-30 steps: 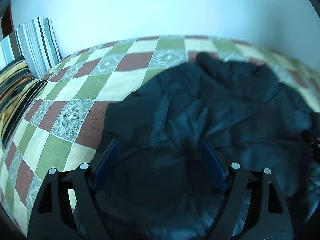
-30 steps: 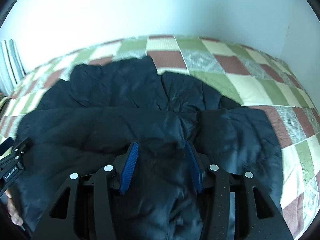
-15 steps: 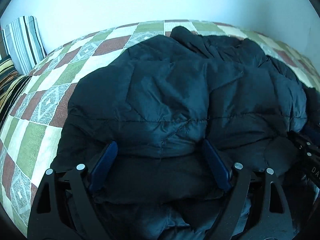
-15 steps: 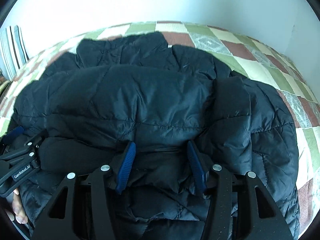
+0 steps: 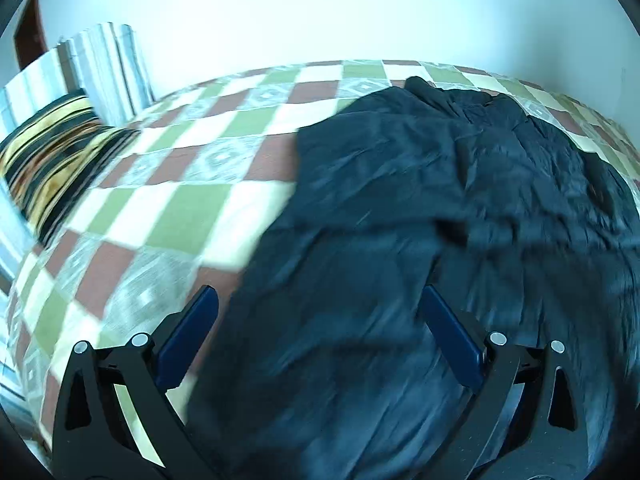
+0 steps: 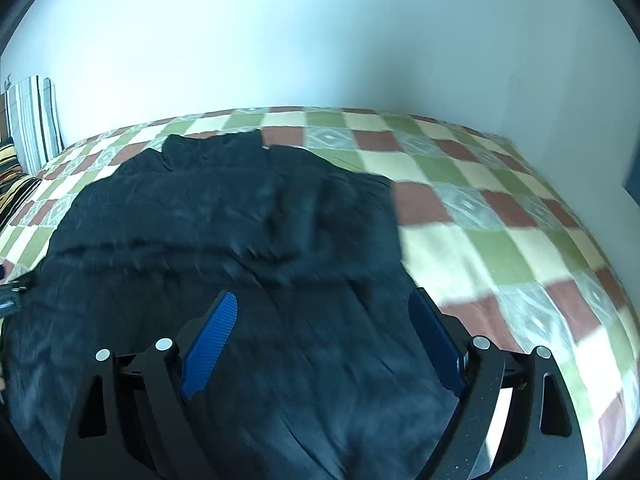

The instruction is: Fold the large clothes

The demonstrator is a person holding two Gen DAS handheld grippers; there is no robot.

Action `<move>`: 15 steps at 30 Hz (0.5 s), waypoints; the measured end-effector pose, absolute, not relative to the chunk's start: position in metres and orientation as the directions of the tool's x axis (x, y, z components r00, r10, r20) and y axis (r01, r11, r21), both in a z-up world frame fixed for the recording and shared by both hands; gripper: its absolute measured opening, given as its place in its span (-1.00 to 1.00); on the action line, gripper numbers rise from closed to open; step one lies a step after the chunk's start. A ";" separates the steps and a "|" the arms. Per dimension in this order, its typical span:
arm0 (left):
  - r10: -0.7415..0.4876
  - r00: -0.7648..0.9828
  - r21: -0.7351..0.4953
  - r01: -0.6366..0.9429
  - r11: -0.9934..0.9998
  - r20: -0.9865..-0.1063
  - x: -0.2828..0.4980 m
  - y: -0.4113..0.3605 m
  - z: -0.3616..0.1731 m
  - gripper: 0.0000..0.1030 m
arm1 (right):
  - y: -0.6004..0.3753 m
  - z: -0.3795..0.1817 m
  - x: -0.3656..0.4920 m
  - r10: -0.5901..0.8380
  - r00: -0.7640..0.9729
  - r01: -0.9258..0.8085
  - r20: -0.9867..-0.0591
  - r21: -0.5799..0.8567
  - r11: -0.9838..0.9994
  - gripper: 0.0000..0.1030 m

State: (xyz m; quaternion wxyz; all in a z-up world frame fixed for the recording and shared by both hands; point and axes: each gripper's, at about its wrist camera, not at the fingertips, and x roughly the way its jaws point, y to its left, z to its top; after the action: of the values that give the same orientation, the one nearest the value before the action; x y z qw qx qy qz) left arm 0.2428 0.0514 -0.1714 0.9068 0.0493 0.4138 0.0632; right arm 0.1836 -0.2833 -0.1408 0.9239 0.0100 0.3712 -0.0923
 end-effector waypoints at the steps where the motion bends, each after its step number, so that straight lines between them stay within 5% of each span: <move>1: 0.164 0.649 0.146 -0.082 0.986 -0.743 0.229 0.059 -0.170 0.96 | -0.291 -0.142 0.169 -0.165 0.702 0.188 -0.692 -0.044 0.981 0.68; 15: 0.171 0.575 0.106 -0.146 0.984 -0.800 0.089 0.130 -0.190 0.96 | -0.349 -0.175 0.047 -0.166 0.601 0.257 -0.782 -0.008 0.966 0.68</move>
State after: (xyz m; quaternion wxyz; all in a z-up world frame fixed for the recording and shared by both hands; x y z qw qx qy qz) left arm 0.0894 0.1296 -0.1899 0.8874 0.0139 0.4520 0.0895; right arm 0.0468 -0.3494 -0.1747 0.8931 0.0529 0.4307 -0.1186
